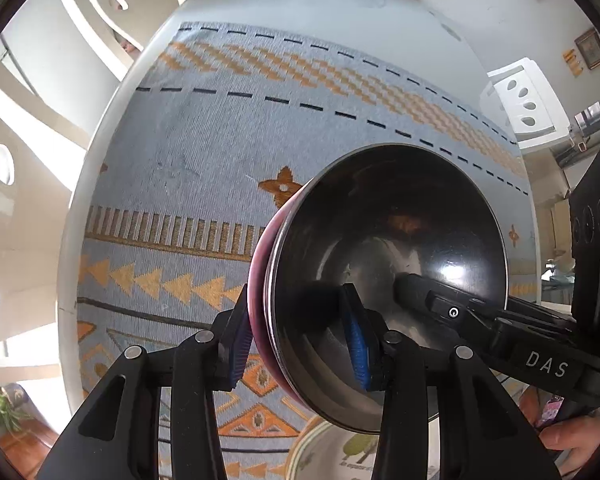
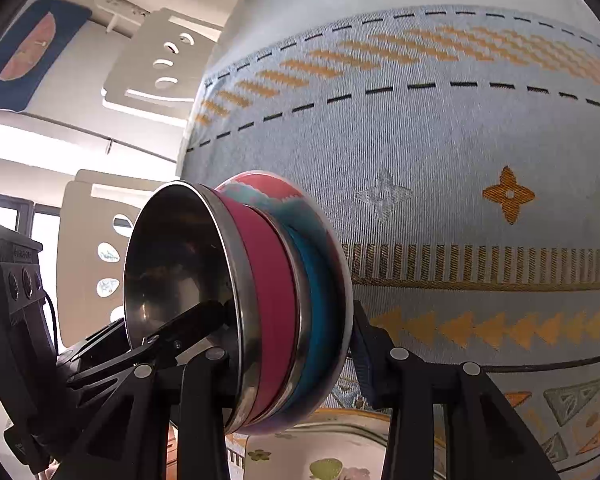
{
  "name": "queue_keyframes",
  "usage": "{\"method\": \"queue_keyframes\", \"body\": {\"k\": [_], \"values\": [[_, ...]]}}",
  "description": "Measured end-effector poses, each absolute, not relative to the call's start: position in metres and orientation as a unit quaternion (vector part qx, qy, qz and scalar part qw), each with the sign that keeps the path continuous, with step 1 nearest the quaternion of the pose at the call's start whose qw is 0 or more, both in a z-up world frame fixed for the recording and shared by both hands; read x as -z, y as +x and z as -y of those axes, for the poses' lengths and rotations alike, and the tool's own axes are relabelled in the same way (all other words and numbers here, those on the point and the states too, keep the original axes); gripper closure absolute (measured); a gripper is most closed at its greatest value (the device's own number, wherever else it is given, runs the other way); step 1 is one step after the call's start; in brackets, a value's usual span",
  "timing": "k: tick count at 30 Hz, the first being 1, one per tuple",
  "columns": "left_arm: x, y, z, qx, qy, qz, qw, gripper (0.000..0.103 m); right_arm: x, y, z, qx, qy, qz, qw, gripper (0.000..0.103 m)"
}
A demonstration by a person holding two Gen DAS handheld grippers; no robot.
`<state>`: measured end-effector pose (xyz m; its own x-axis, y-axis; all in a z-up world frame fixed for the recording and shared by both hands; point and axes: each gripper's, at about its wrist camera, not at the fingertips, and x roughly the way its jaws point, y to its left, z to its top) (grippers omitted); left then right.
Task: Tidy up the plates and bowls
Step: 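Carry the nested bowls with both grippers over the plate stack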
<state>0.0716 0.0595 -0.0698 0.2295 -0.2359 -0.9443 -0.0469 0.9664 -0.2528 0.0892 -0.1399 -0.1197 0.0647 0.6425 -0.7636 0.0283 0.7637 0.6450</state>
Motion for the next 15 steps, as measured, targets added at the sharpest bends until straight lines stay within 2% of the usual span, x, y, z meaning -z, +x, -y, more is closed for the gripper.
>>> {"method": "queue_keyframes", "body": {"k": [15], "values": [[0.030,0.007,-0.036,0.029,-0.126,-0.586,0.800,0.065,0.084,0.047,0.165,-0.266,0.243,-0.627,0.691,0.064]]}}
